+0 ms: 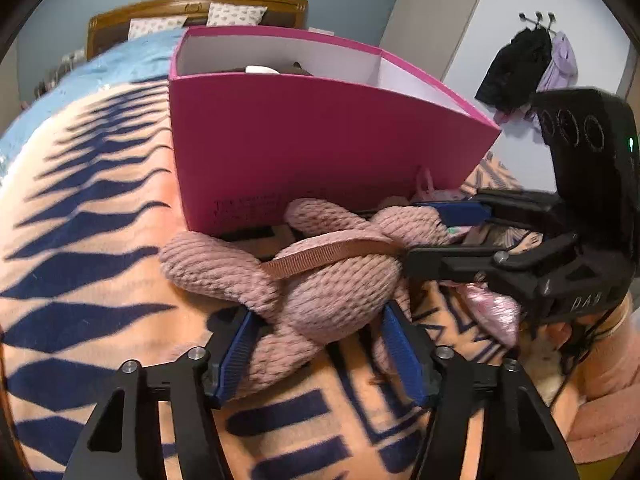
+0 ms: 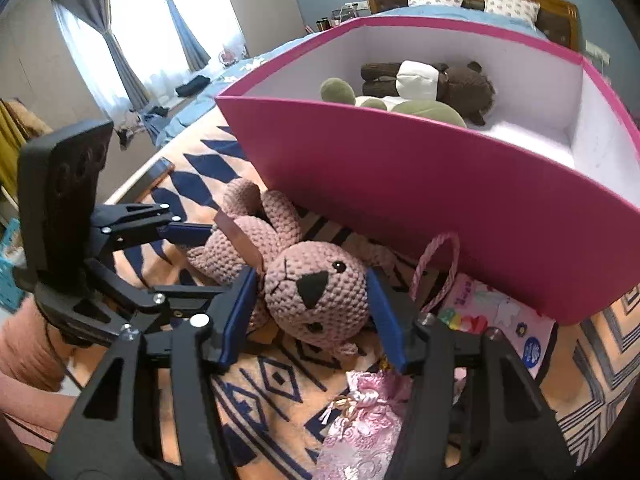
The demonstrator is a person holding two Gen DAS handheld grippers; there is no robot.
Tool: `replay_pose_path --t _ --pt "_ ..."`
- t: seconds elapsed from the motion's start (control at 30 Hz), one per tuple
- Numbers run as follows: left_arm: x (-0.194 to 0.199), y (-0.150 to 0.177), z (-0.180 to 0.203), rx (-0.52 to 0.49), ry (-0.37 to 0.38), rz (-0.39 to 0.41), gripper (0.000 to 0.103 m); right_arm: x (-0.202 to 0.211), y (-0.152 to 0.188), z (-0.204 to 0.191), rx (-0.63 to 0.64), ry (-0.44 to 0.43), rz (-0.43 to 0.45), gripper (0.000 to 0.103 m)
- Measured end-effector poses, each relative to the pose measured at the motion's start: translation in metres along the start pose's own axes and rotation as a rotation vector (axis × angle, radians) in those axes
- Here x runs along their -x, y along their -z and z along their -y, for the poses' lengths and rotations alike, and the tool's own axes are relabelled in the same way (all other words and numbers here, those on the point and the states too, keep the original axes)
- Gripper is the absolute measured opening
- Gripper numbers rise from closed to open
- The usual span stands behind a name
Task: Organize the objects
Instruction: 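Close the right gripper on the pink knitted bunny's head, then lift the bunny into the pink box and open the right gripper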
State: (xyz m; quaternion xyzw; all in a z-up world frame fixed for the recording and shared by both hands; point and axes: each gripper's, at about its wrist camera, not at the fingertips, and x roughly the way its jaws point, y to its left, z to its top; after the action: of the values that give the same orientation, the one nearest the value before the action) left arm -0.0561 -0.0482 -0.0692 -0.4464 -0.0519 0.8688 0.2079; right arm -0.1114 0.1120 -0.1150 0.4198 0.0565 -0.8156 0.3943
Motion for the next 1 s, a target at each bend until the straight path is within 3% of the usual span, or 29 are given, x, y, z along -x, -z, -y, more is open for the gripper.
replay_pose_path --t 0.13,0.5,0.7,1.0 --pt "0.011 -0.006 0.013 -0.025 -0.045 0.025 0.062 0.006 0.001 -0.007 0.013 0.009 0.011 0.059" --pt "0.062 -0.030 0.043 -0.079 -0.027 0.144 0.063 0.068 -0.005 -0.022 0.044 0.000 0.146 0.059" --pt "0.080 -0.061 0.061 -0.122 -0.035 0.215 0.063 0.101 -0.018 -0.027 0.061 0.006 0.224 0.059" --pt "0.091 -0.127 0.062 -0.156 -0.081 0.273 0.063 0.128 -0.066 -0.016 0.086 0.060 0.315 0.059"
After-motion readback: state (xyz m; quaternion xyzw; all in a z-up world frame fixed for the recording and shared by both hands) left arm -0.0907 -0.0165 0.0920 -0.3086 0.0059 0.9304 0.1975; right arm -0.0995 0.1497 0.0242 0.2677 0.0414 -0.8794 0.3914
